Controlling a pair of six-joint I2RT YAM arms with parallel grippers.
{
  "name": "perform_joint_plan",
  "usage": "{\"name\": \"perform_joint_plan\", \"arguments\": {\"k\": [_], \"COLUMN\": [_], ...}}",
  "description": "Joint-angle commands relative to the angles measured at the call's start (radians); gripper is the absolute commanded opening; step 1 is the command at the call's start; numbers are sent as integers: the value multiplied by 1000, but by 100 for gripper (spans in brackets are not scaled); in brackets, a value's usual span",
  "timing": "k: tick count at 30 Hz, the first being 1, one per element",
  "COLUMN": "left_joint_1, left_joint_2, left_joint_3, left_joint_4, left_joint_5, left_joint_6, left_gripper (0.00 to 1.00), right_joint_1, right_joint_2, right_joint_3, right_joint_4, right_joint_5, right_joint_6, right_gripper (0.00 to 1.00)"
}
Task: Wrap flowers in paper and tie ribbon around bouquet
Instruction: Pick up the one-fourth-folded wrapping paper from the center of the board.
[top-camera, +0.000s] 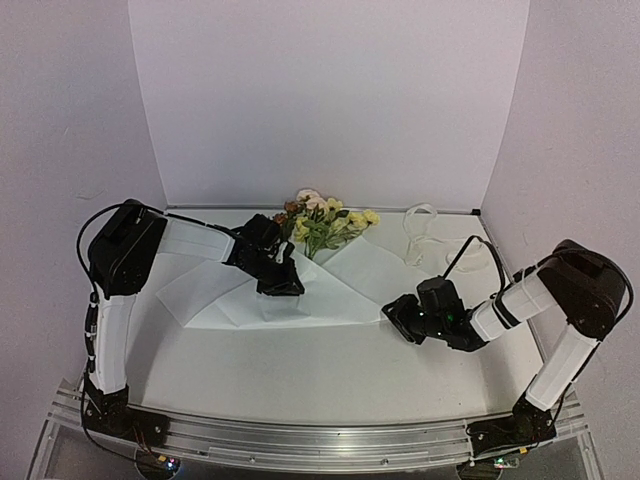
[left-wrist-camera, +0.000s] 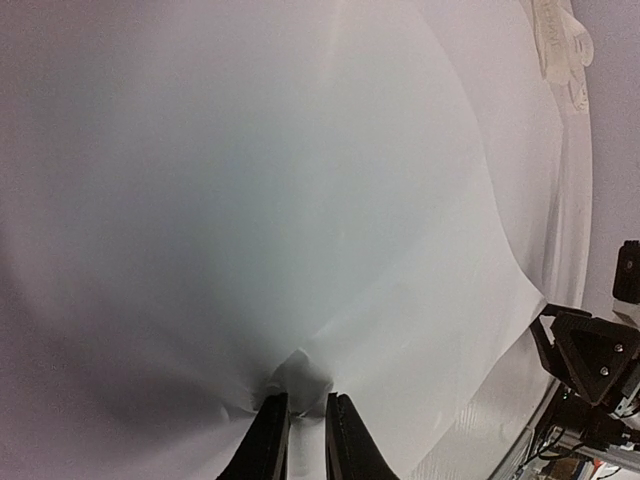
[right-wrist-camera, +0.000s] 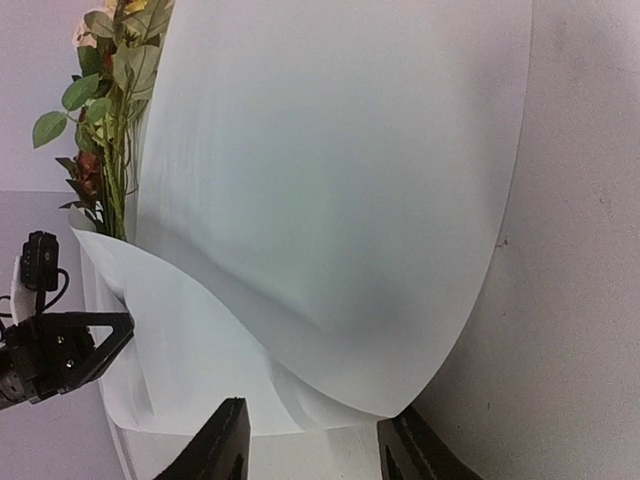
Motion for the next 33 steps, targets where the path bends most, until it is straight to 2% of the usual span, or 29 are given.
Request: {"name": "perform_joint_plan", "arguments": {"k": [1, 6, 14, 17, 23, 33], "left_joint_1": [-1, -1, -4, -12, -40, -133], "left_joint_2": [24, 23, 2, -4, -34, -137], "left_joint_3": [45, 44, 9, 2, -21, -67], "left_joint_4": [-25, -24, 6, 9, 32, 83], "left_joint_5": [-16, -10, 5, 4, 0, -23], "left_joint_6": [16, 13, -23, -36, -79, -160], "left_gripper": [16, 16, 16, 16, 16, 18], "right_joint_1": [-7, -7, -6, -6, 9, 106], "right_joint_2": [46, 28, -13, -28, -114, -281], "right_joint_3": [1, -6, -3, -13, -82, -154], "right_joint_4": [-26, 15, 30, 31, 22, -125], "right_joint_5": [38, 42, 37, 37, 55, 170], "right_joint_6": [-3, -25, -76, -88, -110, -172], "right_gripper": [42, 34, 8, 1, 0, 0]}}
